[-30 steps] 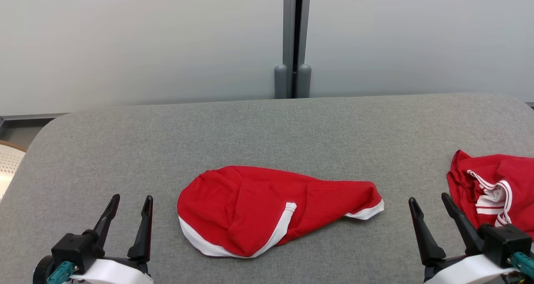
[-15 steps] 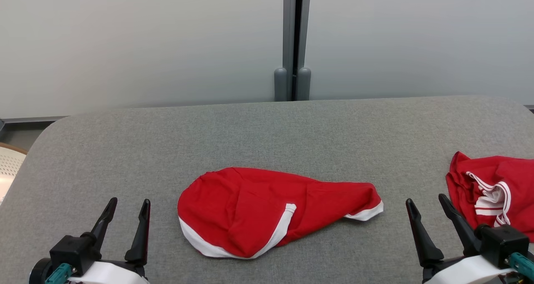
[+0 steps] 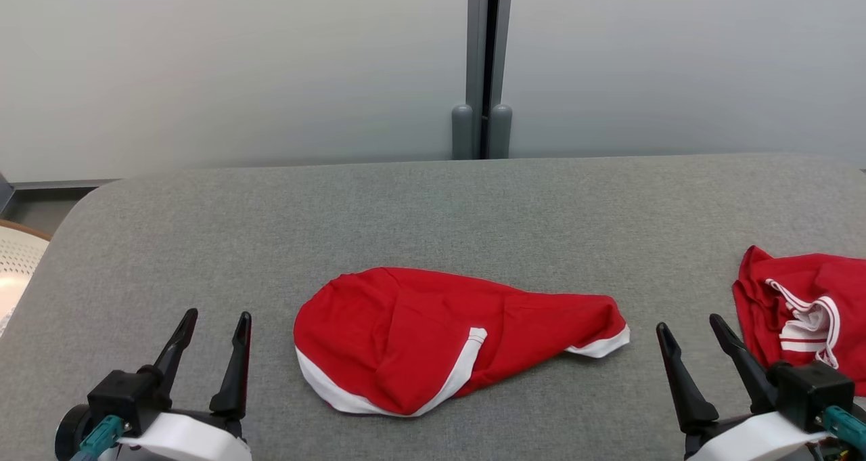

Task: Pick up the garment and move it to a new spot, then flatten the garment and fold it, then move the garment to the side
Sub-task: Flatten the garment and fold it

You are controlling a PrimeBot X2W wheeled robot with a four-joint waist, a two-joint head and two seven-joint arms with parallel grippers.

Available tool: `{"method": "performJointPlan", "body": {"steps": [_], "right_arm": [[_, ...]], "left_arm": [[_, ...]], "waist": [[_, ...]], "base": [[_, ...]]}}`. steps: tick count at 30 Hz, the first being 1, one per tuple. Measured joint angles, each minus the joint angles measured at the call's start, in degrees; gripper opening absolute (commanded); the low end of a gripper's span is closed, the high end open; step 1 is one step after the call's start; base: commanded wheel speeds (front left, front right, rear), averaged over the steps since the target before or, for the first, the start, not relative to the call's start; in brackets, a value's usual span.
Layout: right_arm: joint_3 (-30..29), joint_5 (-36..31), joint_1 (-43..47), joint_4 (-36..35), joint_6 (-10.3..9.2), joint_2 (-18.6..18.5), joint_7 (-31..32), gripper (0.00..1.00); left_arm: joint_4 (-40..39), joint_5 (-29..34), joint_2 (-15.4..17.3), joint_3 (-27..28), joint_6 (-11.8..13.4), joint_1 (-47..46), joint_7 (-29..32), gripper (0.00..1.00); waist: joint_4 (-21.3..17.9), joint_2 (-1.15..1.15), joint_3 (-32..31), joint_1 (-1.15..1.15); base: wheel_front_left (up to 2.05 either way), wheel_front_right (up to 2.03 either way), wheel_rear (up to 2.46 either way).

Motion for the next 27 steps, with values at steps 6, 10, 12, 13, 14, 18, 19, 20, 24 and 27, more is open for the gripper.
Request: {"method": "performJointPlan", "body": {"steps": [6,10,12,13,14,18,19,20,24,27], "right_arm": [[3.38,1.15,-2.92,2.25,-0.01,-1.92,2.3,1.0],[7.83,2.72,-6.79,5.55,-0.01,-3.21,4.49,1.0],[10.15,3.75,-8.95,7.58,-0.01,-3.52,5.57,1.0],[11.06,4.17,-9.9,8.55,0.0,-3.7,5.97,1.0],[12.06,4.6,-10.96,9.57,-0.01,-3.82,6.0,1.0],[15.86,6.33,-15.47,13.94,0.0,-4.15,7.56,1.0],[16.58,6.89,-16.54,15.24,0.0,-4.25,8.2,1.0],[17.17,7.37,-17.51,16.34,-0.01,-4.3,8.29,1.0],[19.31,8.72,-20.25,19.34,-0.01,-4.59,9.29,1.0],[20.64,10.31,-21.13,20.33,0.0,-4.72,9.46,0.0]], "left_arm": [[-0.21,0.33,-1.14,-1.31,-0.54,-3.4,-0.25,1.0],[-0.31,0.89,-2.58,-2.34,-1.48,-6.93,-0.49,1.0],[-0.11,1.33,-3.23,-2.71,-1.91,-8.19,-0.59,1.0],[0.02,1.38,-3.48,-2.82,-1.99,-8.66,-0.77,1.0],[0.24,1.56,-3.76,-2.82,-2.16,-9.21,-0.79,1.0],[1.05,2.14,-4.86,-2.86,-2.82,-10.77,-0.98,1.0],[1.26,2.35,-5.06,-2.87,-2.98,-11.06,-1.0,1.0],[1.48,2.42,-5.24,-2.76,-3.03,-11.44,-1.01,1.0],[1.94,2.96,-6.37,-2.34,-3.64,-12.23,-1.02,1.0],[2.13,3.85,-6.82,-1.59,-4.42,-12.44,-1.08,1.0]], "waist": [[2.36,0.0,1.83,0.0],[4.6,0.0,4.46,0.0],[5.94,0.0,5.83,0.0],[6.6,0.0,6.51,0.0],[7.22,0.0,7.21,0.0],[9.38,0.0,9.94,0.0],[9.82,0.0,10.53,0.0],[10.24,0.0,11.1,0.0],[11.58,0.0,12.63,0.0],[11.76,0.0,13.14,0.0]], "base": [[0.0,0.0,0.0],[0.0,0.0,0.0],[0.0,0.0,0.0],[0.0,0.0,0.0],[0.0,0.0,0.0],[0.0,0.0,0.0],[0.0,0.0,0.0],[0.0,0.0,0.0],[0.0,0.0,0.0],[0.0,0.0,0.0]]}}
